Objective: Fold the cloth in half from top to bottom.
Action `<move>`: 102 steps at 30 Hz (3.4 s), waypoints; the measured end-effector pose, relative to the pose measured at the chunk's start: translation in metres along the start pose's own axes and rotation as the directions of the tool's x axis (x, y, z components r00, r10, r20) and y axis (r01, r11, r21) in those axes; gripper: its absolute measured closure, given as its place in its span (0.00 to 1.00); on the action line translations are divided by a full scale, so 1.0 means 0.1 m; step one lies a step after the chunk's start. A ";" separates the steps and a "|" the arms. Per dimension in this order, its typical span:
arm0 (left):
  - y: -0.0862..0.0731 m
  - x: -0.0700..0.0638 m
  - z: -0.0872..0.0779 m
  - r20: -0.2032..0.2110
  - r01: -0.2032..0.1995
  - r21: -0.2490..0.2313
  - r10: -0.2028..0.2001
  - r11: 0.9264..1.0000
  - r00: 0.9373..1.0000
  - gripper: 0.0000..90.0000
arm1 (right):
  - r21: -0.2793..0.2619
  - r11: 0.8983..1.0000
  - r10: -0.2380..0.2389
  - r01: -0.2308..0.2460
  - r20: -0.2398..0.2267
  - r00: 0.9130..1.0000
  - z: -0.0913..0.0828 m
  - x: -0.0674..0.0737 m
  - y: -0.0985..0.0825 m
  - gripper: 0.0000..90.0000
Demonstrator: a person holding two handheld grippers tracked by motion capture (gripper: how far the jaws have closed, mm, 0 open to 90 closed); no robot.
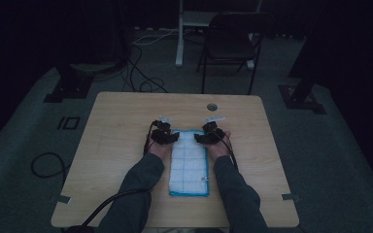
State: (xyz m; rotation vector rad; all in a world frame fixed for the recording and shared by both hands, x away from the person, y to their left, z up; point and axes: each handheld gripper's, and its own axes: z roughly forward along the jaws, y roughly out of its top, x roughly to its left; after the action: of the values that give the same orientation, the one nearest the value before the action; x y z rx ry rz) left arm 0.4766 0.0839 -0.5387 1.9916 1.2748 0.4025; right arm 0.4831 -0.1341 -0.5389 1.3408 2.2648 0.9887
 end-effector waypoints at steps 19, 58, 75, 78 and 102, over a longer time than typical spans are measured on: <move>0.03 -0.09 0.00 0.041 -0.059 0.052 0.057 0.997 0.998 0.79 | 0.007 0.999 -0.033 0.033 -0.048 0.998 -0.03 0.08 -0.02 0.80; 0.40 -0.10 -0.33 0.088 -0.075 -0.070 0.081 0.995 0.993 0.94 | -0.077 0.997 0.001 -0.009 -0.107 0.994 -0.34 -0.05 0.28 0.92; 0.39 -0.13 -0.56 0.140 -0.062 -0.137 0.081 0.989 0.987 0.94 | -0.150 0.987 -0.071 0.057 -0.095 0.993 -0.67 0.04 0.30 0.92; 0.37 -0.12 -0.60 0.147 -0.057 -0.143 0.078 0.988 0.986 0.94 | -0.165 0.984 -0.083 0.067 -0.097 0.992 -0.72 0.07 0.28 0.92; 0.12 -0.25 -0.96 0.174 -0.081 -0.196 0.116 0.977 0.978 0.94 | -0.224 0.968 -0.138 0.108 -0.121 0.983 -1.00 0.27 0.03 0.92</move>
State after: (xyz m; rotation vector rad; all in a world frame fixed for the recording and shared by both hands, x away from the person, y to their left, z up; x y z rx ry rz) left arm 0.4154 0.0983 -0.4619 1.8887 0.9880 0.3620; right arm 0.4134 -0.1497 -0.4647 1.0578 2.2277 1.2753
